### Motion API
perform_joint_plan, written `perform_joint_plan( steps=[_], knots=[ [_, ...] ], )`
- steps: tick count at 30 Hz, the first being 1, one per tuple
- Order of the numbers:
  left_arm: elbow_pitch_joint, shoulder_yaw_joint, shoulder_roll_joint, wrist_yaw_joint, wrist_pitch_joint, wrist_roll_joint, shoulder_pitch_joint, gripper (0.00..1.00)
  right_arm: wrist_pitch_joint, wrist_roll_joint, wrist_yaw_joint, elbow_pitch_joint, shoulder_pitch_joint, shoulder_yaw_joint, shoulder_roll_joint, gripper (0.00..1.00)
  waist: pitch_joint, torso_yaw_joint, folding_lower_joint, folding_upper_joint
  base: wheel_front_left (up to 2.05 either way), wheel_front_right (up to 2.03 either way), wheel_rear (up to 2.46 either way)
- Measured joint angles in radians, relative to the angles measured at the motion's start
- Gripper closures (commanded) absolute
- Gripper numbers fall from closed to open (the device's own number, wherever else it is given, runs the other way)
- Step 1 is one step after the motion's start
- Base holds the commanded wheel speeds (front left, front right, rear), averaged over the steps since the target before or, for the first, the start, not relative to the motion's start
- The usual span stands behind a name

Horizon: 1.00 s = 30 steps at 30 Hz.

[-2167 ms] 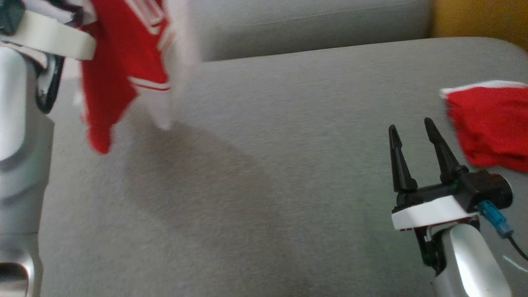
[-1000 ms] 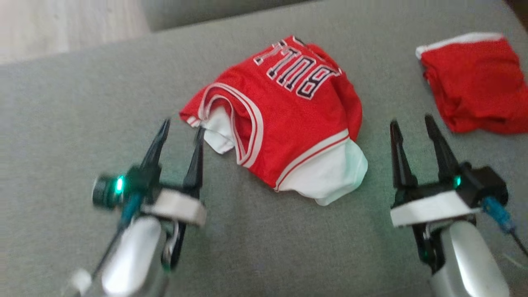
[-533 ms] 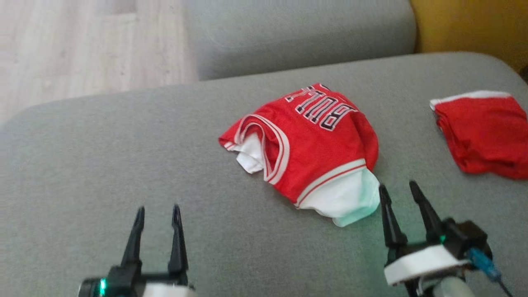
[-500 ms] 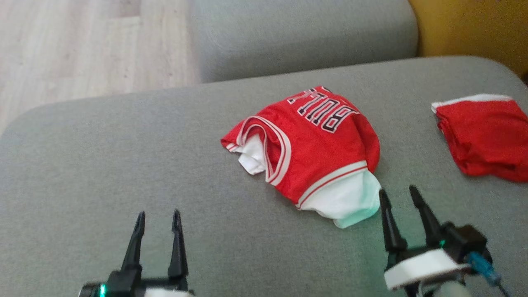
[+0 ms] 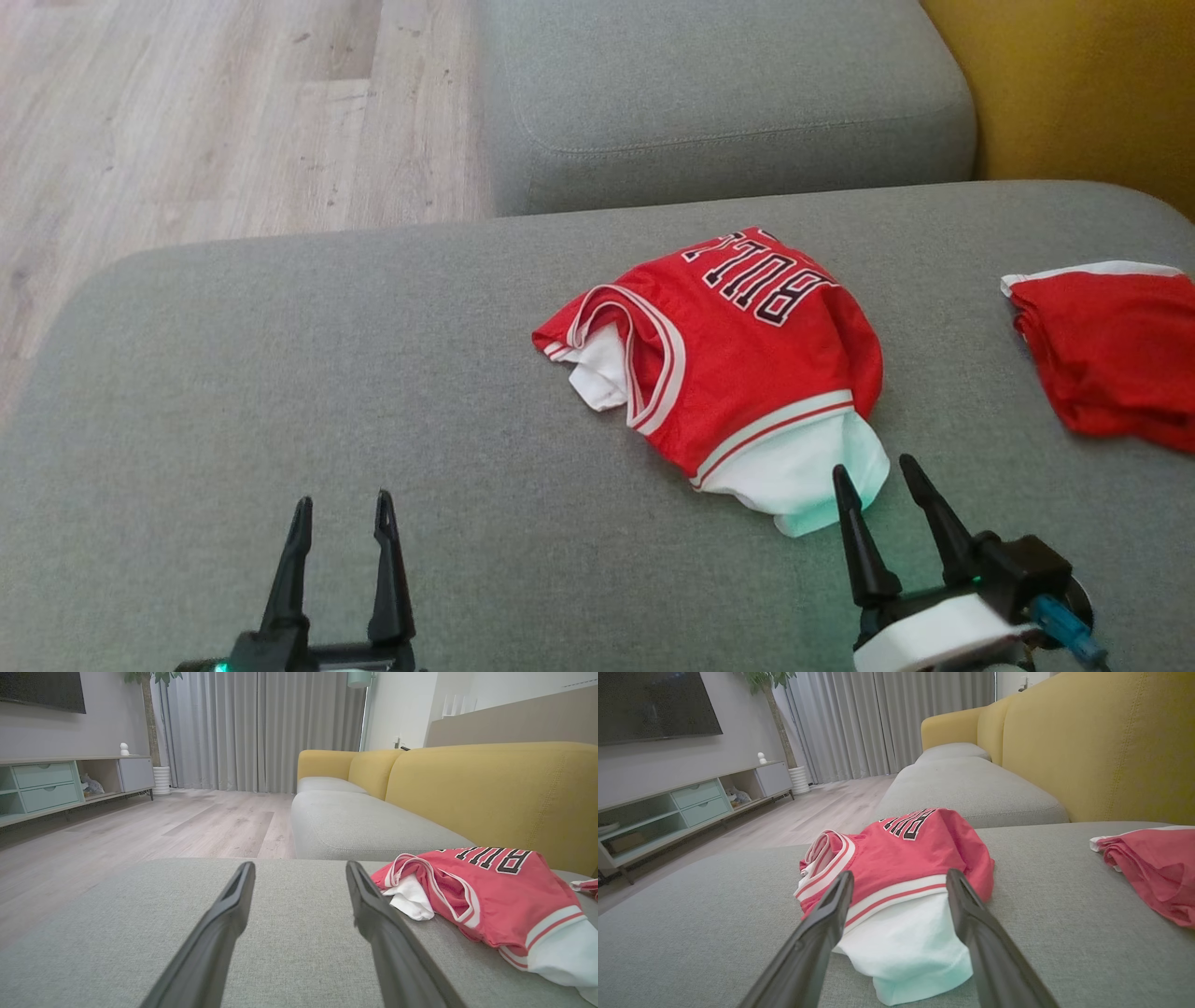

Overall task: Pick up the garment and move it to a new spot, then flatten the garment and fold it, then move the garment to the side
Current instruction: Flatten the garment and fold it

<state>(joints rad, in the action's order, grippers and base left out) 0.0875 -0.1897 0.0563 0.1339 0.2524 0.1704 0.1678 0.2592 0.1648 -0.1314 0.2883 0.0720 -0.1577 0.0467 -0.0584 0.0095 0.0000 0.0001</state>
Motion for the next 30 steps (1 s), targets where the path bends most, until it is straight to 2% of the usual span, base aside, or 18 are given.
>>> perform_joint_plan(
  steps=[24,30],
  knots=[
    [0.016,-0.013,0.000,-0.004,0.000,-0.004,-0.002,0.00,0.000,0.012,0.000,-0.002,0.000,-0.015,0.000,0.00,0.024,-0.033,0.0000,0.0000,0.00,0.00,0.00],
    [0.086,-0.066,-0.001,-0.047,0.000,-0.003,-0.046,0.00,0.000,0.009,0.000,-0.003,-0.008,-0.057,0.000,0.00,0.059,-0.069,0.0000,0.0000,0.00,0.00,0.00]
  ],
)
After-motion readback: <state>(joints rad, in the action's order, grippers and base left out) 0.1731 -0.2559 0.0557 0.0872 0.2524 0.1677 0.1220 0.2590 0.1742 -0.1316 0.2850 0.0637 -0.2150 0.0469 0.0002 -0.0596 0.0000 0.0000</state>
